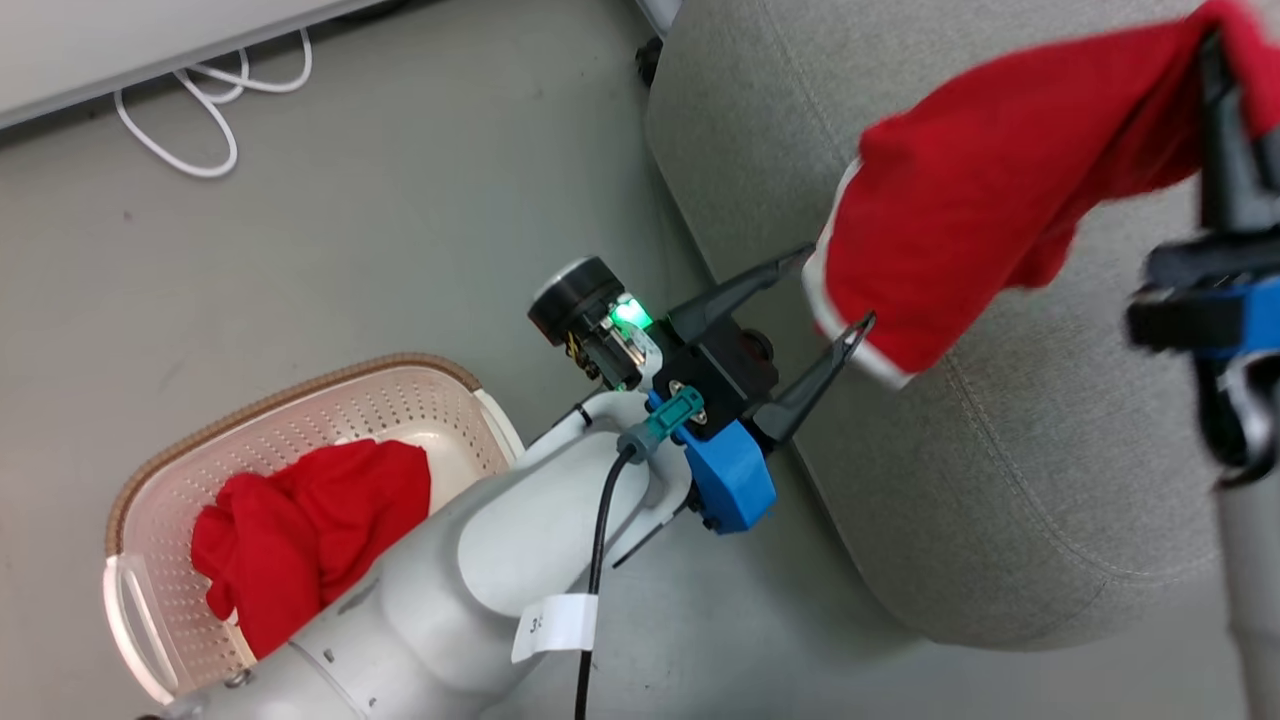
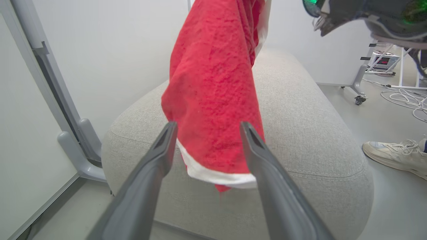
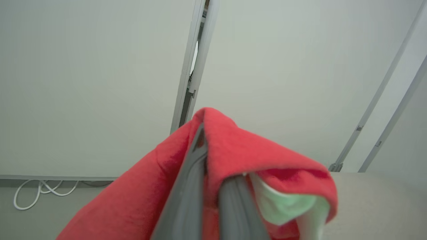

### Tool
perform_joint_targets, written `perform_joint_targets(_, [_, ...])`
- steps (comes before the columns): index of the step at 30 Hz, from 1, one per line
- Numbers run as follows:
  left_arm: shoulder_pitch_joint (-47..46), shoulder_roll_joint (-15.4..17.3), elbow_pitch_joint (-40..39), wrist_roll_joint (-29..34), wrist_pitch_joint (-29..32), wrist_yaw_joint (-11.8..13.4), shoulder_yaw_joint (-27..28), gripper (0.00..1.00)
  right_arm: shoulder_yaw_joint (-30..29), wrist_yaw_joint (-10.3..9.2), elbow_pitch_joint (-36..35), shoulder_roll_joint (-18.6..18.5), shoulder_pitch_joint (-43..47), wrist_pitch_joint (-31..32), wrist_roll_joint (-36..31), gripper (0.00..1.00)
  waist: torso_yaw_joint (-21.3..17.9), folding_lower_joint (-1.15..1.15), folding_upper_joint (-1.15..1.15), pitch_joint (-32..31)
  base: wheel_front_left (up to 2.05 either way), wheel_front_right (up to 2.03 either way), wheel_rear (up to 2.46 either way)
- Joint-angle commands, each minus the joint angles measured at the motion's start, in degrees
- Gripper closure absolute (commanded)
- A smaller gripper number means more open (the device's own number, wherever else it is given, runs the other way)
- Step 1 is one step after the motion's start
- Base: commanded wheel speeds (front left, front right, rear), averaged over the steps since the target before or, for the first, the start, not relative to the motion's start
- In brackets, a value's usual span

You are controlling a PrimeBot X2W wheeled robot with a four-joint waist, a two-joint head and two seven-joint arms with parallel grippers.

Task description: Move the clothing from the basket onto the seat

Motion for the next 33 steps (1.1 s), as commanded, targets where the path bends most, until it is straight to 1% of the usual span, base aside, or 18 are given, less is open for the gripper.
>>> perform_joint_targets(1, [-1.4, 0.8, -0.4, 0.6, -0.3, 0.3, 0.6, 0.0, -1.2, 0.01, -0.7, -1.8, -2.9, -0.2, -0.1, 1.0, 0.5, 0.0, 0.0, 2.2, 0.0, 0.0, 0.0])
perform_joint_targets(4, [-2.4, 1.6, -1.1, 1.1, -0.1, 0.7, 0.5, 0.0, -4.9, 0.01, -1.5, -5.0, -8.1, -0.2, 0.1, 1.0, 1.0, 0.0, 0.0, 4.9, 0.0, 0.0, 0.0])
perform_joint_targets(9, [-4.6, 3.1, -3.7, 2.4, 1.0, 1.3, 0.3, 0.0, -14.1, 0.01, -2.4, -9.6, -15.2, -0.2, 1.2, 1.0, 2.0, 0.0, 0.0, 9.7, 0.0, 0.0, 0.0])
perform_joint_targets(14, [-6.8, 4.4, -7.1, 3.6, 2.3, 1.8, 0.0, 0.0, -20.3, 0.01, 0.9, -15.2, -19.1, -0.2, 1.8, 1.0, 2.9, 0.0, 0.0, 14.1, 0.0, 0.0, 0.0])
perform_joint_targets(17, [-8.0, 5.2, -9.2, 4.2, 3.2, 2.2, 0.0, 0.0, -22.5, 0.01, 4.0, -17.0, -20.3, -0.1, 2.3, 1.0, 3.0, 0.0, 0.0, 16.7, 0.0, 0.0, 0.0])
perform_joint_targets(21, [-9.2, 6.3, -11.2, 4.8, 4.0, 2.5, 0.0, 0.0, -23.6, 0.01, 8.6, -16.8, -20.1, -0.1, 1.9, 1.0, 3.2, 0.0, 0.0, 19.5, 0.0, 0.0, 0.0])
perform_joint_targets(25, [-10.2, 6.8, -12.3, 5.2, 4.7, 2.5, -0.4, 0.0, -24.5, 0.01, 12.3, -14.5, -18.7, -0.1, 2.2, 1.0, 3.6, 0.0, 0.0, 21.7, 0.0, 0.0, 0.0])
perform_joint_targets(29, [-10.3, 7.1, -12.9, 5.4, 4.7, 2.7, -0.8, 0.0, -25.0, 0.0, 14.6, -11.7, -16.4, -0.1, 1.6, 1.0, 3.8, 0.0, 0.0, 22.6, 0.0, 0.0, 0.0])
perform_joint_targets(33, [-10.4, 7.5, -13.1, 5.2, 4.7, 2.8, -0.8, 0.0, -24.5, 0.01, 18.2, -9.6, -14.7, -0.1, 1.5, 1.0, 4.1, 0.0, 0.0, 23.1, 0.0, 0.0, 0.0])
